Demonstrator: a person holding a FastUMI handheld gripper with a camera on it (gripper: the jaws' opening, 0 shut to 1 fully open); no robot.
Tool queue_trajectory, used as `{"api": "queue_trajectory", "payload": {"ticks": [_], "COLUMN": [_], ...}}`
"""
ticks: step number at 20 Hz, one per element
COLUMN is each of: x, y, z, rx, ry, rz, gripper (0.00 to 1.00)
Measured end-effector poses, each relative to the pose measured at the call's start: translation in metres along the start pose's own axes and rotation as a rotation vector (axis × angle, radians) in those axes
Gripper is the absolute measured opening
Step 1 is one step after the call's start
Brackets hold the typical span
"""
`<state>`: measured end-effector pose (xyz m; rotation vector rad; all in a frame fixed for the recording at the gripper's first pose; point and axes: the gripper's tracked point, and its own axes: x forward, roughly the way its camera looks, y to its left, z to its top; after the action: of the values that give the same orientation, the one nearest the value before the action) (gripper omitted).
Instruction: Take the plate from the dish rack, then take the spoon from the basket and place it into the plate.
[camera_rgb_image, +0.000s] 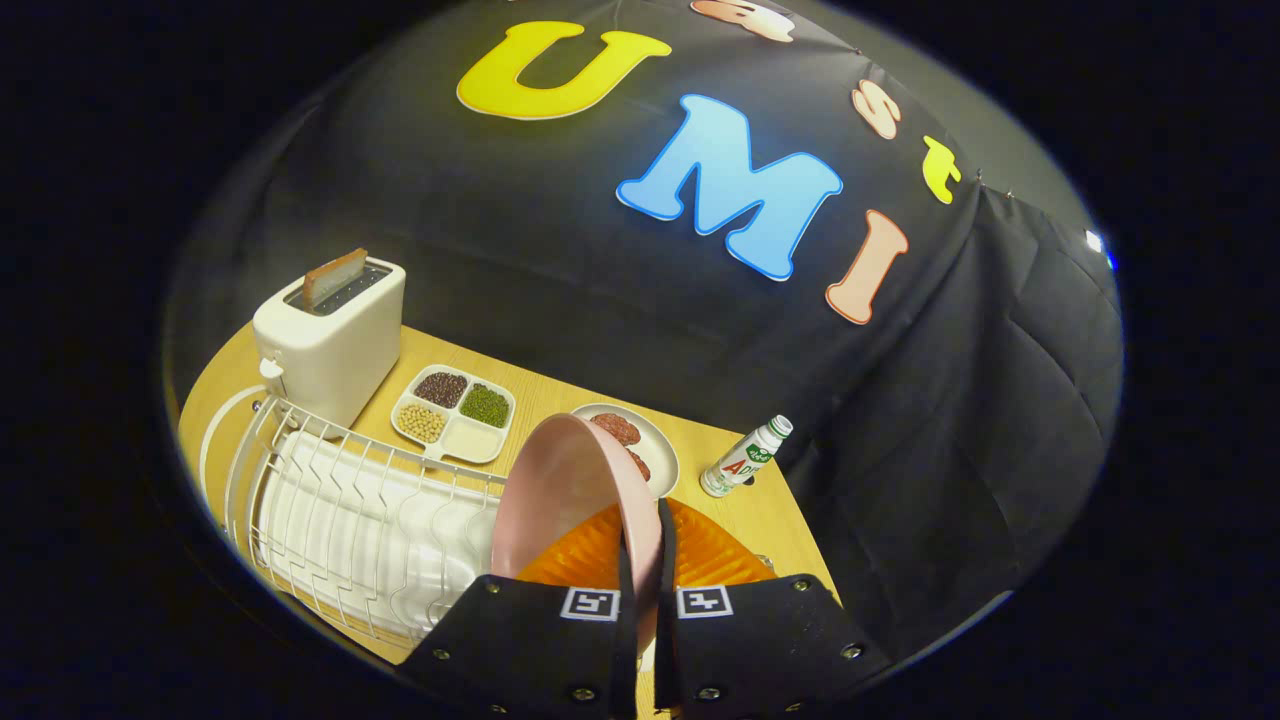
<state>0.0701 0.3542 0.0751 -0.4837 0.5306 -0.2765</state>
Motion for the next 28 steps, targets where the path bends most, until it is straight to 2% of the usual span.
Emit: {"api": "queue_trajectory", "payload": {"ticks": [3, 6, 10, 14, 19, 24, 28], "x": [-0.014, -0.029, -0.048, -0.06, -0.059, -0.064, -0.072], "y": [-0.024, -0.053, -0.086, -0.117, -0.139, -0.13, -0.104], "z": [0.011, 0.002, -0.009, -0.04, -0.102, -0.155, -0.192], "rx": [0.032, 0.091, 0.184, 0.234, 0.3, 0.403, 0.487], "ry": [-0.054, -0.055, -0.064, -0.05, -0.004, 0.046, 0.112], "rz": [0.05, 0.091, 0.19, 0.276, 0.376, 0.538, 0.727], "gripper": [0.07, 0.07, 0.07, 0.07, 0.06, 0.07, 0.07]}}
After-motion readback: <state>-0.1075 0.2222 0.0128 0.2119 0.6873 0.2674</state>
